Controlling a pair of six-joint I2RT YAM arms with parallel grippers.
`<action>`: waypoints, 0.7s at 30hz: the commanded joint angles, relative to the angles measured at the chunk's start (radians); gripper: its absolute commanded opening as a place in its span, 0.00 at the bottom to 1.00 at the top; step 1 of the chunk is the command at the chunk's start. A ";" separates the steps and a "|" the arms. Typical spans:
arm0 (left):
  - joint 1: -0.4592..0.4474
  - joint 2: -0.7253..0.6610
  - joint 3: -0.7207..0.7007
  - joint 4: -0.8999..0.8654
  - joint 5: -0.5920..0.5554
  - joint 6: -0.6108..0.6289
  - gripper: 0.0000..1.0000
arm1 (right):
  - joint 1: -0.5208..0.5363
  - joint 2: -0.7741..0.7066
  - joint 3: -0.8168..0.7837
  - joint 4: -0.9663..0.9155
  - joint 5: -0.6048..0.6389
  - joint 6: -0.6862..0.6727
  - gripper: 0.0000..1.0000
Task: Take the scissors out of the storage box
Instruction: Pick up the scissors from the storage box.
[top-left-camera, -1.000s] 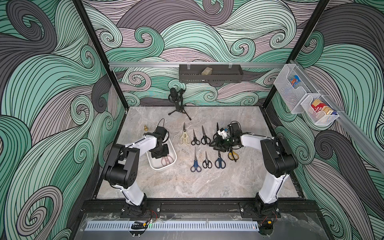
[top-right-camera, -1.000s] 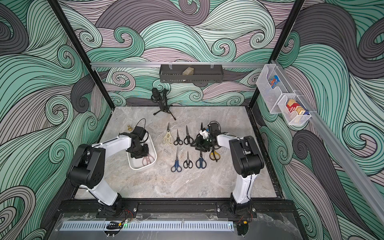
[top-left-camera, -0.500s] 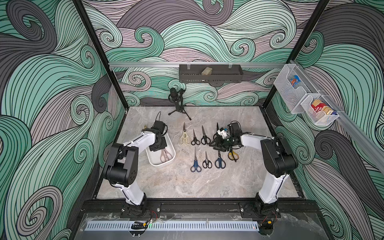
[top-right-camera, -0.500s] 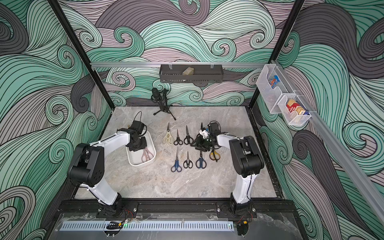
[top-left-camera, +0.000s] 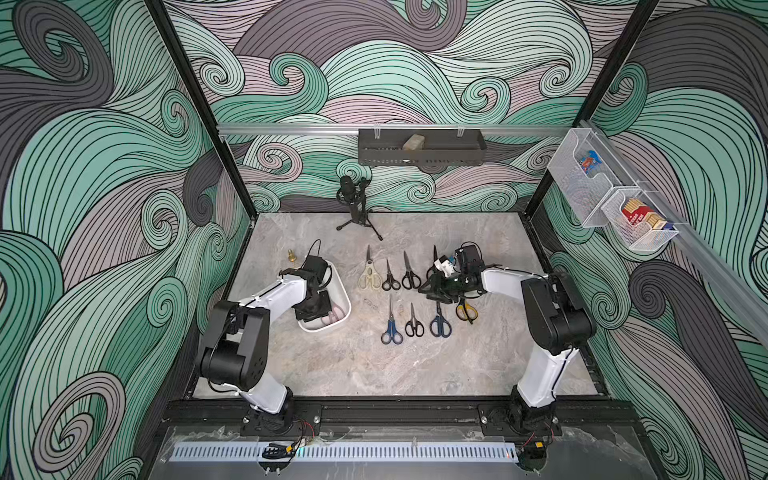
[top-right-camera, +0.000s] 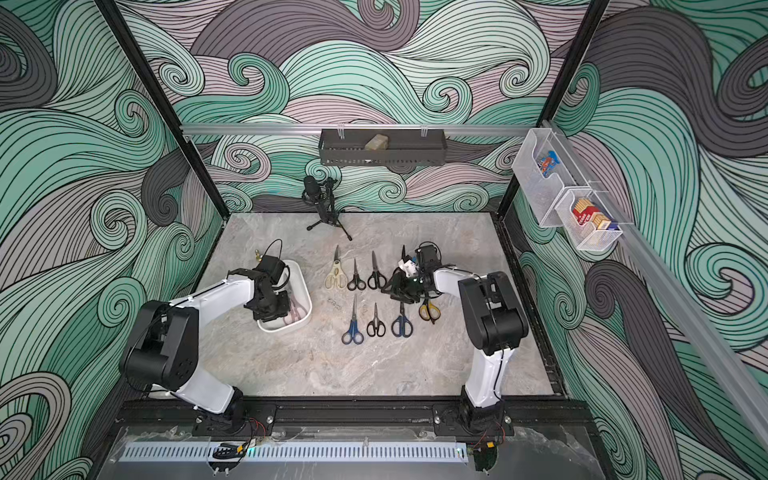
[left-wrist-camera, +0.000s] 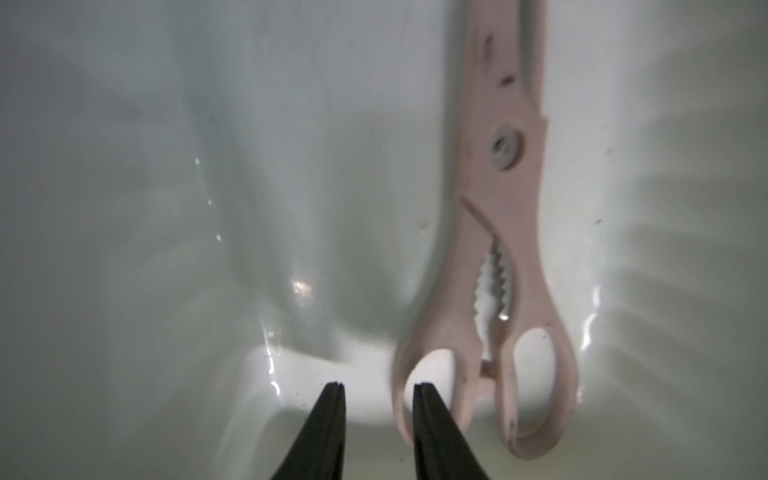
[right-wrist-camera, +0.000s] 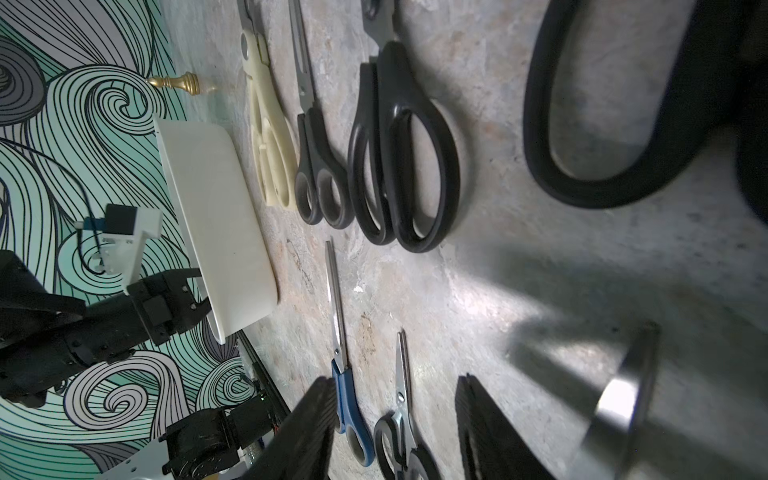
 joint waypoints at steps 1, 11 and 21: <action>0.003 -0.017 -0.005 -0.014 0.010 0.013 0.31 | 0.004 0.001 0.000 -0.005 -0.016 -0.009 0.51; 0.003 -0.023 0.024 0.044 0.051 0.005 0.31 | 0.004 -0.002 0.001 -0.006 -0.016 -0.006 0.51; 0.003 -0.009 -0.045 0.107 0.075 0.028 0.31 | 0.004 0.003 0.001 -0.006 -0.010 -0.008 0.50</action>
